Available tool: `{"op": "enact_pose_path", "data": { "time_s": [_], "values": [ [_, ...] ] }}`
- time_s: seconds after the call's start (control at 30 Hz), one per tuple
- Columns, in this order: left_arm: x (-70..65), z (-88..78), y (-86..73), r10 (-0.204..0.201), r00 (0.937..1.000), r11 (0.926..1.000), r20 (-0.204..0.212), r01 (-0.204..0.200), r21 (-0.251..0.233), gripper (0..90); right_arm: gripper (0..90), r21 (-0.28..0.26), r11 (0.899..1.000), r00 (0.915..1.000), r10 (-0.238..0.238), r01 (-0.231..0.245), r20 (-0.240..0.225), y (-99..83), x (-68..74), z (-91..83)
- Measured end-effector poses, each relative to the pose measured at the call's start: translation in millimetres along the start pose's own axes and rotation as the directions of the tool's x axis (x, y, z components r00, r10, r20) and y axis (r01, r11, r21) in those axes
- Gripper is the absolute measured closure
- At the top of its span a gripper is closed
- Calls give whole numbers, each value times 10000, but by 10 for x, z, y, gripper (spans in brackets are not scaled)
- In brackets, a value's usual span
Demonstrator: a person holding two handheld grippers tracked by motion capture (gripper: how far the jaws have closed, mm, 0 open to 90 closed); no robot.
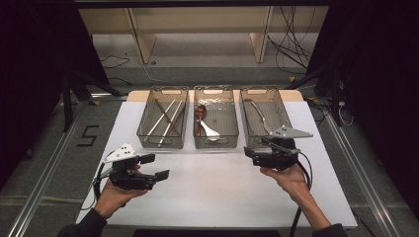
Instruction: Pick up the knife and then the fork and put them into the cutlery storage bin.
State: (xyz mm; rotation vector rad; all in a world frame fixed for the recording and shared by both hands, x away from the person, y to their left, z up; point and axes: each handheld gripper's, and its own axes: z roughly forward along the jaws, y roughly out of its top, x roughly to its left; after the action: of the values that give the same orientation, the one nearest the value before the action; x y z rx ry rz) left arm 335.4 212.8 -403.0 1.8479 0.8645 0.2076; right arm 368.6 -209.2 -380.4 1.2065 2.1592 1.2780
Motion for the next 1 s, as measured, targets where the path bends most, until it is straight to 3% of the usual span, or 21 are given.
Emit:
{"op": "enact_pose_path", "data": {
  "time_s": [0.5, 1.0],
  "values": [
    [-4, -10, -6, -101, 9999, 9999, 39, 101, -7, 158, 265, -258, 9996, 9997, -150, 145, -194, -379, 107, -207],
    [-32, -26, -18, -52, 9999, 10000, 92, 52, 2, 158, 218, -551, 9983, 9998, -169, 165, -68, -537, 172, -301]
  ]
}}
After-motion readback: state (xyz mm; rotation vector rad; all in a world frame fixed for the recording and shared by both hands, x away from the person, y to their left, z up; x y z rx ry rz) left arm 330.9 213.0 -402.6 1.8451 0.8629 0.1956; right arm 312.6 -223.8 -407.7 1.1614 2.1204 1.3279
